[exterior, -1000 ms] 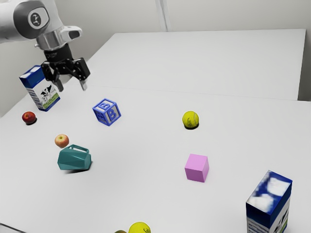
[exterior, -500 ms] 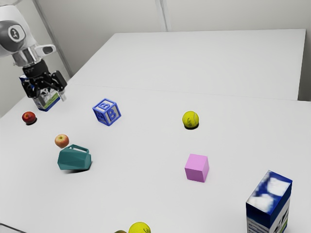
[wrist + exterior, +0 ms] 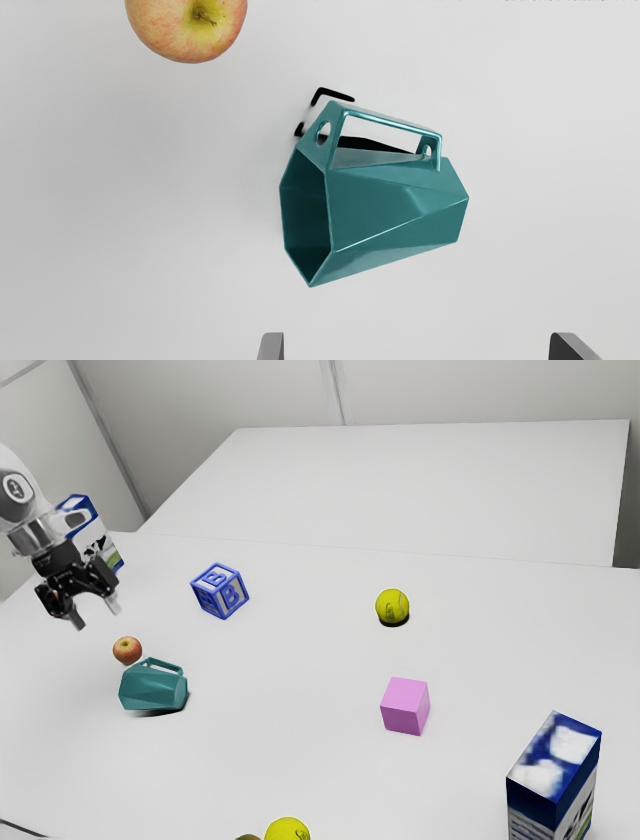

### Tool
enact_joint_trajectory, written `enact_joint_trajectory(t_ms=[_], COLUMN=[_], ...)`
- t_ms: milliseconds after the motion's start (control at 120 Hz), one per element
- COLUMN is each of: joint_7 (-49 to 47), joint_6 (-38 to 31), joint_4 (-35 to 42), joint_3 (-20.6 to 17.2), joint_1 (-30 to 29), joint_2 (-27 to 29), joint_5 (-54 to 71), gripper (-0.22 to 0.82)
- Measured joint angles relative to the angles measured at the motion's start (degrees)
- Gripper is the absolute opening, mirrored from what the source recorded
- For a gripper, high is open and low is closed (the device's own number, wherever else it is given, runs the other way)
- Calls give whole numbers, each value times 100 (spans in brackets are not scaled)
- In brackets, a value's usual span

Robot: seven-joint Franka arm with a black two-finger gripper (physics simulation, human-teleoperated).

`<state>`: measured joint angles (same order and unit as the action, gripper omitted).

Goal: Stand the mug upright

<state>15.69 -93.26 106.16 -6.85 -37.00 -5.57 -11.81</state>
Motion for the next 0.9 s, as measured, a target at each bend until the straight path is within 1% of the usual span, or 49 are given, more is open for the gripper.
enact_joint_trajectory(t_ms=[458, 900], joint_7=[1038, 1774], joint_6=[-813, -1272], joint_4=[803, 1406], joint_3=[60, 69], joint_1=[-346, -417], joint_2=[-179, -271], joint_5=[-790, -1713], gripper=[58, 58])
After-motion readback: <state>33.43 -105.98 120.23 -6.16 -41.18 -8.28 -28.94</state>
